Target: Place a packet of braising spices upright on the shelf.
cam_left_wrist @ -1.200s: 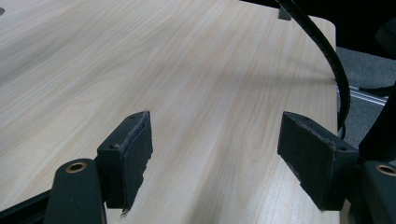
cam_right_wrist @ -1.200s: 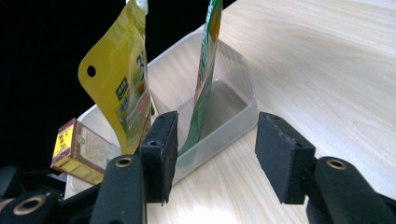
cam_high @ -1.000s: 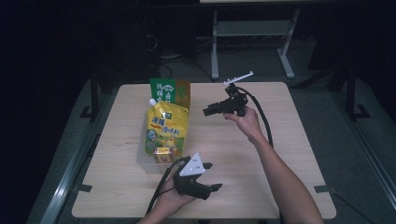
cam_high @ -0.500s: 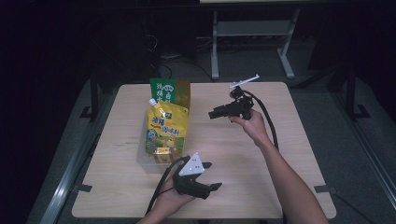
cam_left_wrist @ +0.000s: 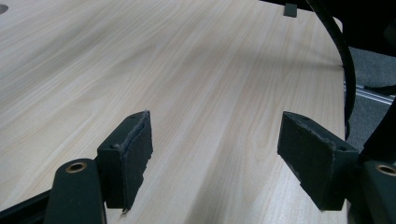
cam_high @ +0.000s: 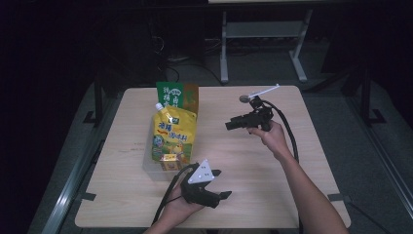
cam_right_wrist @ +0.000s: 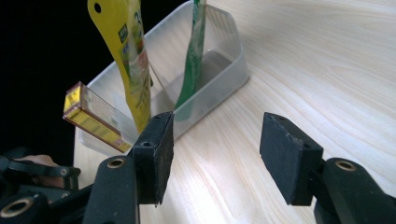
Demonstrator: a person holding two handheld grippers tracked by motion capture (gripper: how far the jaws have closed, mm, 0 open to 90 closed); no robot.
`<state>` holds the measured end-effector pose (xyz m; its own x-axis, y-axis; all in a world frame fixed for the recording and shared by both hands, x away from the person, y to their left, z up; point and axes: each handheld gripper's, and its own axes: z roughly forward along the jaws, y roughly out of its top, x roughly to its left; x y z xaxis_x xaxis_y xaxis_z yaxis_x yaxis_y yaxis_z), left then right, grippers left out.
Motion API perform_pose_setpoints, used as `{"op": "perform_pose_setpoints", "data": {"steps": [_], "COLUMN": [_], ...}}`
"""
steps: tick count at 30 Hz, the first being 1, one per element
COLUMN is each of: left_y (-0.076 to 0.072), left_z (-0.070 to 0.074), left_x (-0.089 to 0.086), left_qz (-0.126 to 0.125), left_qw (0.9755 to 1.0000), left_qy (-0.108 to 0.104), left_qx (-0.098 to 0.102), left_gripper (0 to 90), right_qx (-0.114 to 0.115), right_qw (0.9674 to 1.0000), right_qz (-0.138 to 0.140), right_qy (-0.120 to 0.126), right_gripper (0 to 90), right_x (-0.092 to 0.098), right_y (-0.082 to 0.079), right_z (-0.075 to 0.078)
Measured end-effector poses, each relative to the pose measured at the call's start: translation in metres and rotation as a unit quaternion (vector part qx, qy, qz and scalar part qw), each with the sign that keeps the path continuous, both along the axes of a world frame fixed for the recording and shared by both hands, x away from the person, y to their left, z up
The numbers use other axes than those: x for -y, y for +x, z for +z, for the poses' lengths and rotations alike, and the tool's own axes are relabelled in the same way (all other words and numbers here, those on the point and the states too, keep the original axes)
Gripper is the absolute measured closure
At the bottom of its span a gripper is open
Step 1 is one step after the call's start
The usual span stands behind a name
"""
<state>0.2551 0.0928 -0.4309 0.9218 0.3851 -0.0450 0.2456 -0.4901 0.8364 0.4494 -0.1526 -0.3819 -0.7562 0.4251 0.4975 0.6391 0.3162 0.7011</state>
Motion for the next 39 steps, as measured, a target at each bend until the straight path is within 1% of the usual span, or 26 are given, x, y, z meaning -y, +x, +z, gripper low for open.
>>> {"op": "perform_pose_setpoints", "data": {"steps": [1,3,5,8,12,14,18,19,21,23,24,26,27,30,31,34,35,36,38,39], "left_y": [0.0,0.0,0.0,0.0,0.0,-0.001,0.0,0.0,-0.001,-0.001,-0.001,0.0,0.0,-0.001,-0.001,-0.001,-0.001,-0.001,-0.001,-0.001], "left_z": [0.0,-0.001,-0.001,-0.002,-0.003,-0.003,-0.004,-0.004,-0.004,-0.004,-0.004,-0.004,-0.004,-0.004,-0.004,-0.004,-0.004,-0.004,-0.004,-0.004], "left_x": [0.0,0.0,0.0,0.0,0.001,0.002,0.003,0.003,0.003,0.003,0.003,0.003,0.003,0.004,0.004,0.004,0.004,0.004,0.004,0.004], "left_qz": [0.001,0.002,0.003,0.003,0.002,0.002,0.004,0.005,0.006,0.004,0.004,0.002,0.0,0.001,0.001,0.003,0.004,0.007,0.01,0.011], "left_qw": [1.0,1.0,1.0,1.0,1.0,1.0,1.0,1.0,1.0,1.0,1.0,0.9999,0.9999,0.9999,0.9999,0.9999,0.9998,0.9998,0.9998,0.9998], "left_qy": [-0.001,0.0,0.0,0.002,0.005,0.004,0.006,0.006,0.004,0.009,0.008,0.01,0.014,0.012,0.012,0.011,0.011,0.006,0.005,0.006], "left_qx": [-0.002,-0.001,-0.004,-0.005,-0.003,-0.004,-0.001,-0.001,-0.004,0.002,0.002,0.006,0.008,0.009,0.009,0.013,0.016,0.016,0.015,0.015], "left_gripper": [25.7,25.7,25.8,25.8,25.7,25.8,25.7,25.7,25.7,25.8,25.7,25.8,25.7,25.7,25.7,25.7,25.5,25.3,25.3,25.3], "right_qx": [-0.003,-0.004,-0.006,-0.002,-0.01,-0.001,-0.011,-0.005,-0.001,-0.009,-0.012,-0.007,-0.009,-0.014,-0.007,-0.009,-0.01,-0.007,-0.012,-0.007], "right_qw": [1.0,1.0,1.0,1.0,0.9999,0.9999,0.9999,0.9999,0.9998,0.9998,0.9997,0.9997,0.9997,0.9996,0.9996,0.9997,0.9997,0.9997,0.9997,0.9997], "right_qz": [-0.002,-0.003,-0.004,-0.006,-0.005,-0.011,-0.01,-0.014,-0.016,-0.016,-0.019,-0.02,-0.019,-0.019,-0.021,-0.021,-0.022,-0.023,-0.021,-0.022], "right_qy": [0.002,0.003,0.006,0.004,0.005,0.004,0.005,0.007,0.008,0.004,0.009,0.01,0.012,0.014,0.016,0.014,0.009,0.008,0.008,0.009], "right_gripper": [43.1,43.2,43.1,42.7,41.7,41.8,40.6,41.3,40.9,40.6,41.0,40.8,40.7,40.7,40.7,40.5,40.2,40.2,39.8,40.1], "right_x": [0.002,0.006,0.01,0.015,0.023,0.027,0.035,0.038,0.042,0.046,0.047,0.05,0.052,0.055,0.056,0.059,0.06,0.061,0.063,0.065], "right_y": [-0.001,-0.003,-0.005,-0.009,-0.015,-0.02,-0.027,-0.031,-0.035,-0.039,-0.042,-0.046,-0.048,-0.053,-0.055,-0.059,-0.061,-0.062,-0.065,-0.068], "right_z": [-0.001,-0.003,-0.004,-0.006,-0.009,-0.009,-0.012,-0.012,-0.013,-0.015,-0.015,-0.017,-0.017,-0.017,-0.017,-0.018,-0.019,-0.02,-0.021,-0.022]}}
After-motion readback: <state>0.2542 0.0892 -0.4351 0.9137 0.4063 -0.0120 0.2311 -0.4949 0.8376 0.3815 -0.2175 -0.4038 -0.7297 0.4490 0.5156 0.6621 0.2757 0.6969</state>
